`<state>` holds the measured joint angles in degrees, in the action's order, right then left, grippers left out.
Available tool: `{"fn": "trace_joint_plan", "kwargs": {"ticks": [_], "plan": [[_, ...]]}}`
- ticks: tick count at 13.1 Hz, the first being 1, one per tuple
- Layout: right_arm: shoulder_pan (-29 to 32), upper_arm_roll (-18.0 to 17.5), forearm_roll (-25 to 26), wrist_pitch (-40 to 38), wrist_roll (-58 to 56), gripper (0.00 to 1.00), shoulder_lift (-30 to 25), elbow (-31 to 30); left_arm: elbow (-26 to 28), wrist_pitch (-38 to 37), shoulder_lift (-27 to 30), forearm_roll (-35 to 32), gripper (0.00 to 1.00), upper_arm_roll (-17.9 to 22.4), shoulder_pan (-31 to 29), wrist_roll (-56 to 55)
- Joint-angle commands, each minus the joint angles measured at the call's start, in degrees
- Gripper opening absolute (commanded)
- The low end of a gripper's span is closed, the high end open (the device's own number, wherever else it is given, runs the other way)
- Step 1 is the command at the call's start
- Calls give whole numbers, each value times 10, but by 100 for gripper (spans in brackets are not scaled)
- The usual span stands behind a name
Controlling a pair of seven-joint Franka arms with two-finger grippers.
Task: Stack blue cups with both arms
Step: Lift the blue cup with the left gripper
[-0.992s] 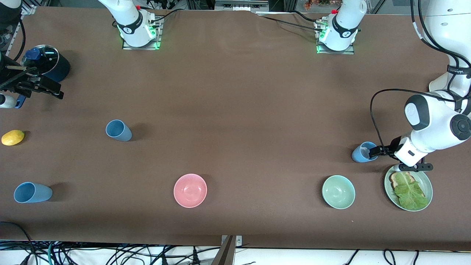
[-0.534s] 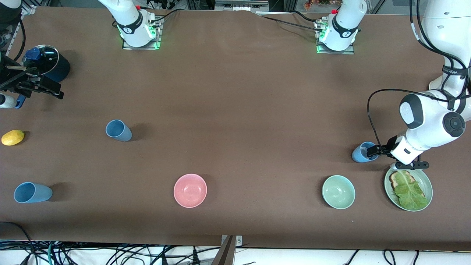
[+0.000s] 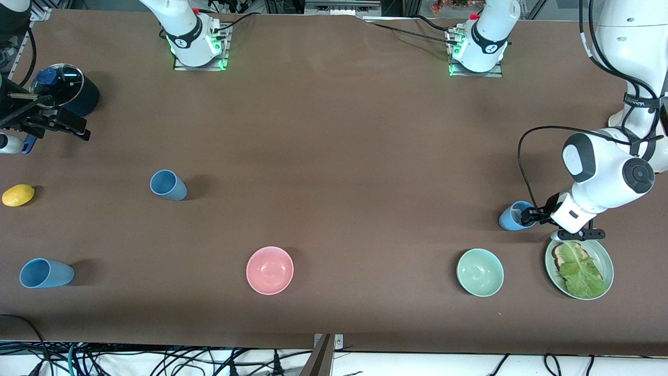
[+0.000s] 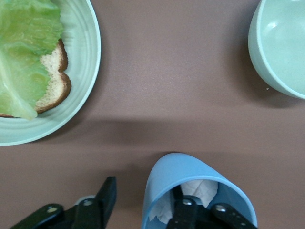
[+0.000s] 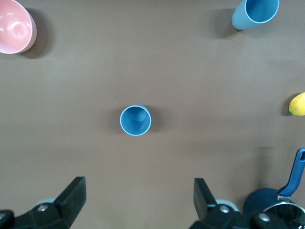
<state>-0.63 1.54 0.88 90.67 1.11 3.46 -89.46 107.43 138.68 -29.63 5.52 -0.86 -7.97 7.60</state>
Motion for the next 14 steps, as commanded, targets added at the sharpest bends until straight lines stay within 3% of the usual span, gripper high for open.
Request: {"fn": "trace_joint_plan", "kwargs": {"ticks": [1, 8, 14], "plan": [[0, 1, -5, 0, 0, 100, -6, -7, 18, 10, 16, 13, 0, 2, 8, -10], [0, 1, -6, -1, 0, 100, -6, -7, 9, -7, 40, 9, 0, 0, 19, -15], [1, 2, -6, -1, 0, 100, -6, -7, -68, -143, 61, 3, 0, -3, 23, -27]]}}
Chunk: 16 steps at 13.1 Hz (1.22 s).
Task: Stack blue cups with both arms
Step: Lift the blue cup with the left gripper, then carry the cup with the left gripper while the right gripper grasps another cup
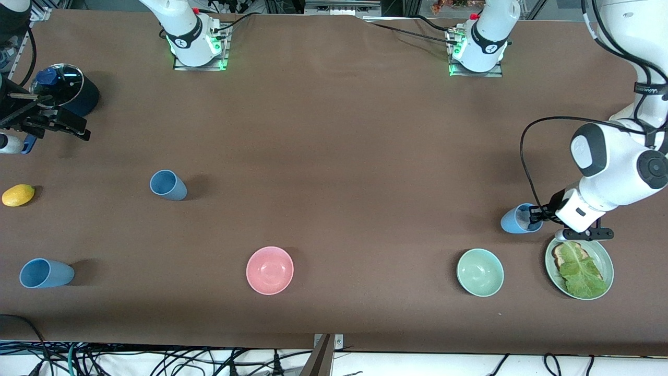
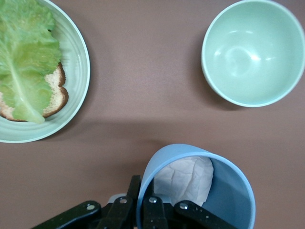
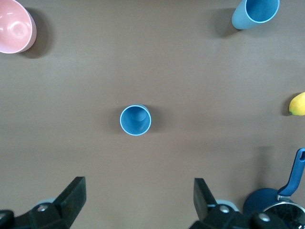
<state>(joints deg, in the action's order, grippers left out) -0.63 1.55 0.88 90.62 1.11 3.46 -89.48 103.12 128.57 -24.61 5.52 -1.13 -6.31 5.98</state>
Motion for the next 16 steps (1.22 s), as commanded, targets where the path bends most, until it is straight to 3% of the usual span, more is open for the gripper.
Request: {"fn": "trace_joint_plan", "kwargs": {"ticks": [1, 2, 4, 8, 10, 12, 16], "plan": [[3, 3, -6, 2, 0, 100, 0, -7, -36, -61, 11, 3, 0, -3, 13, -22], [0, 1, 3, 5, -3, 100, 20, -7, -52, -81, 14, 3, 0, -2, 22, -38], [-30, 2, 84, 6, -8, 100, 62, 2, -77, -116, 18, 2, 0, -2, 42, -71], [-16, 5, 49, 6, -9, 100, 126, 5, -104, -169, 40, -15, 0, -3, 103, -180], [-16, 4, 45, 23, -8, 100, 162, 4, -106, -177, 47, -17, 0, -24, 121, -249], [-16, 5, 33, 102, -8, 100, 183, -38, -108, -186, 48, -43, 0, -60, 128, -320], [-12, 12, 25, 298, -8, 100, 168, -187, -108, -185, 48, -87, 0, -135, 147, -490]]}}
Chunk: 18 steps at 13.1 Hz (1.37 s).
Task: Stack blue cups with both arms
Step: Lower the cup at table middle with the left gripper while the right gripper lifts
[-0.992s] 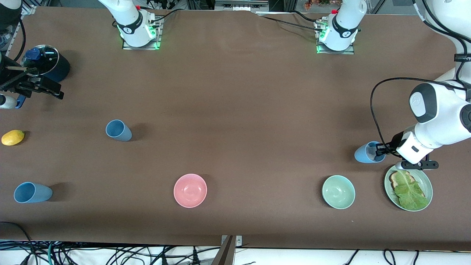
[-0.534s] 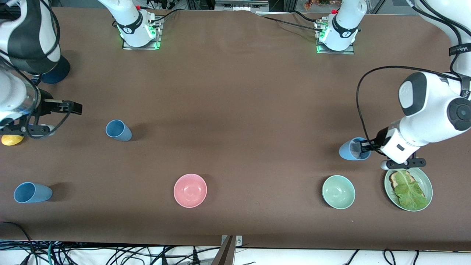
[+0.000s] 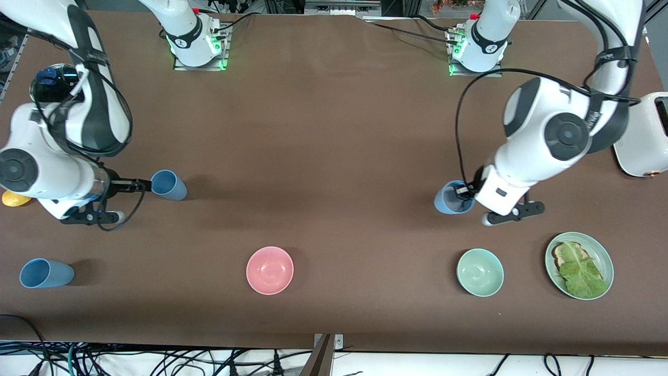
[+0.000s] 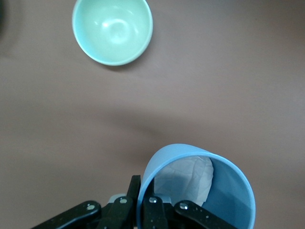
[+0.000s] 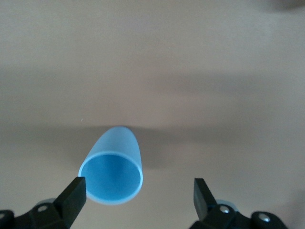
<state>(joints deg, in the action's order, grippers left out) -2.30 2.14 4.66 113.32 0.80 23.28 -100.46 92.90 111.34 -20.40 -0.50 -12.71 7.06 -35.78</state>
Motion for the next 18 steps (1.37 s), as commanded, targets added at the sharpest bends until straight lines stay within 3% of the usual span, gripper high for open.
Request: {"fn": "trace_joint_plan", "kwargs": {"ticks": [1, 3, 9, 11, 13, 14, 15, 18], "plan": [[5, 8, -12, 113, -5, 100, -44, -114, -6, -13, 4, -32, 0, -22, 36, -113], [5, 8, -14, 164, -5, 100, -62, -166, -6, -8, 1, -36, 0, -22, 77, -189], [5, 8, -14, 195, -5, 99, -47, -190, 1, 65, -37, -57, 0, -14, 193, -388], [5, 8, -17, 200, -2, 76, -43, -188, 4, 112, -58, -57, 0, -14, 217, -444], [5, 8, -44, 197, 0, 30, -42, -186, 7, 153, -78, -57, 0, -14, 227, -472], [5, 8, -48, 196, 0, 12, -41, -185, 8, 171, -88, -66, 0, -14, 230, -481], [5, 8, -49, 196, 1, 0, -40, -183, 11, 186, -95, -81, 0, -14, 234, -500], [1, 3, -49, 184, 0, 0, -39, -170, 16, 223, -120, -95, 0, -14, 237, -514]]}}
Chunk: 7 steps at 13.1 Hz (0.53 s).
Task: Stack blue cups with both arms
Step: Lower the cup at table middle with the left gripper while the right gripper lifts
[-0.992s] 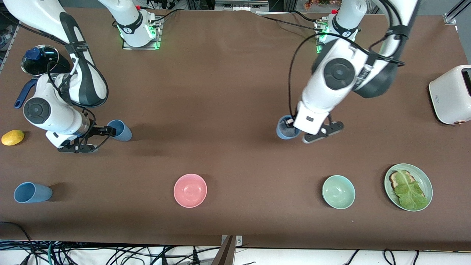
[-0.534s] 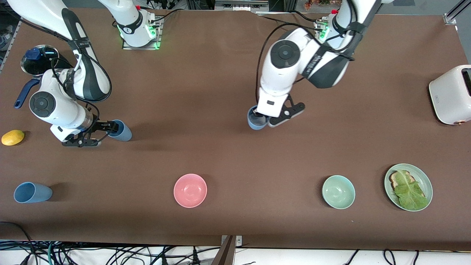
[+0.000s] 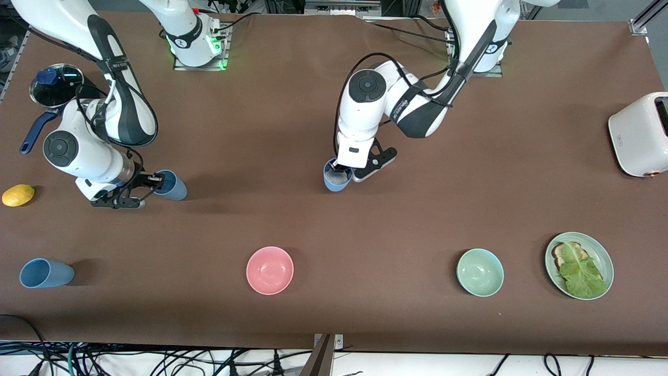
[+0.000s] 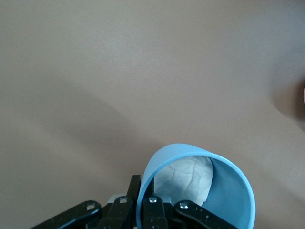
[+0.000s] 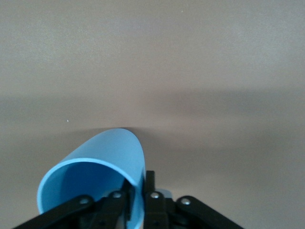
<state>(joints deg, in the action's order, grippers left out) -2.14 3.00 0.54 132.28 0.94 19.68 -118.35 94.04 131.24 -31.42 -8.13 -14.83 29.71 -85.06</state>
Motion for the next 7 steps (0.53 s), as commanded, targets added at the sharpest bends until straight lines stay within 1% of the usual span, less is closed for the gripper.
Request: {"fn": "trace_joint_plan", "kwargs": {"ticks": [1, 4, 7], "plan": [[-3, -6, -8, -31, -1, 0, -3, 26, 4, 35, -20, -27, 0, 8, 13, -33], [-31, -7, -12, -138, 60, 0, -3, 97, 4, 65, -55, -101, 0, 6, 28, -109], [-96, -7, -25, -226, 165, 0, -3, 170, 4, 71, -63, -112, 0, 6, 40, -128]]}}
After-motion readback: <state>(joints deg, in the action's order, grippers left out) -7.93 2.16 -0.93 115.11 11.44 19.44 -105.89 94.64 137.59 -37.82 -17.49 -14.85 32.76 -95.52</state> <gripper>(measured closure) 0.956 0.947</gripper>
